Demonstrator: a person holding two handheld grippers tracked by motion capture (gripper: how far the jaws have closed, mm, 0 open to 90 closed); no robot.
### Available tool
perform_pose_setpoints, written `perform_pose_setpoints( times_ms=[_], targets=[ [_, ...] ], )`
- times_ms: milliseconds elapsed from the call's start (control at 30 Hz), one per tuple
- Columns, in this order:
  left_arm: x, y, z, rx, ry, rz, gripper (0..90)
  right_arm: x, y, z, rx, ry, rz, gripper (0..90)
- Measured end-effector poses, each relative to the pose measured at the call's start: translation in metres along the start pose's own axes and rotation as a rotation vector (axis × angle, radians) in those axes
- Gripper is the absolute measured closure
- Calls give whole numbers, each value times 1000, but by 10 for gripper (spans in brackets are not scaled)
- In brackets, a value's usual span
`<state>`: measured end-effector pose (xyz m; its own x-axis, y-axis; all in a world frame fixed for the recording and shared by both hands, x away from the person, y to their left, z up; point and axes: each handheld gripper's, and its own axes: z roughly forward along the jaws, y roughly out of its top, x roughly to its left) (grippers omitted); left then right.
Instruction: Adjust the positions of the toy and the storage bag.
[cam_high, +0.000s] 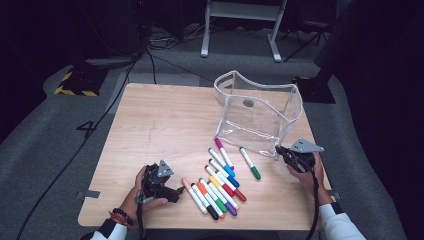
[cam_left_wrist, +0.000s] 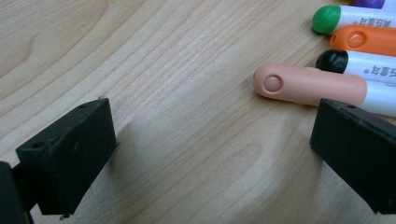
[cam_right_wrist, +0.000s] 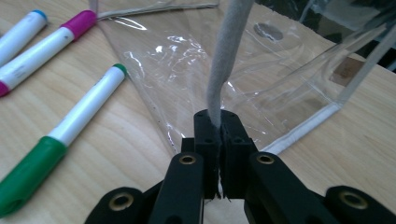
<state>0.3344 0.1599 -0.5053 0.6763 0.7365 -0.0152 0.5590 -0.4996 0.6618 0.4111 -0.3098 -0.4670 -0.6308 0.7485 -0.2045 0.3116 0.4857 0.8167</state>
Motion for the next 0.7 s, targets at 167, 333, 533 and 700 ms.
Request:
perform_pose_setpoints(
  times_ms=[167, 333, 533, 700],
  targets=[
    [-1, 0, 0, 1, 4, 2, 4, 10, -2, -9, 1, 36, -7, 877],
    [-5, 0, 0, 0, -10, 9, 5, 18, -5, -18, 1, 59, -15, 876],
    [-6, -1, -1, 2, -11, 20, 5, 25, -10, -29, 1, 81, -11, 876],
    [-8, -2, -2, 2, -31, 34, 5, 30, -13, -36, -1, 95, -3, 873]
  ],
)
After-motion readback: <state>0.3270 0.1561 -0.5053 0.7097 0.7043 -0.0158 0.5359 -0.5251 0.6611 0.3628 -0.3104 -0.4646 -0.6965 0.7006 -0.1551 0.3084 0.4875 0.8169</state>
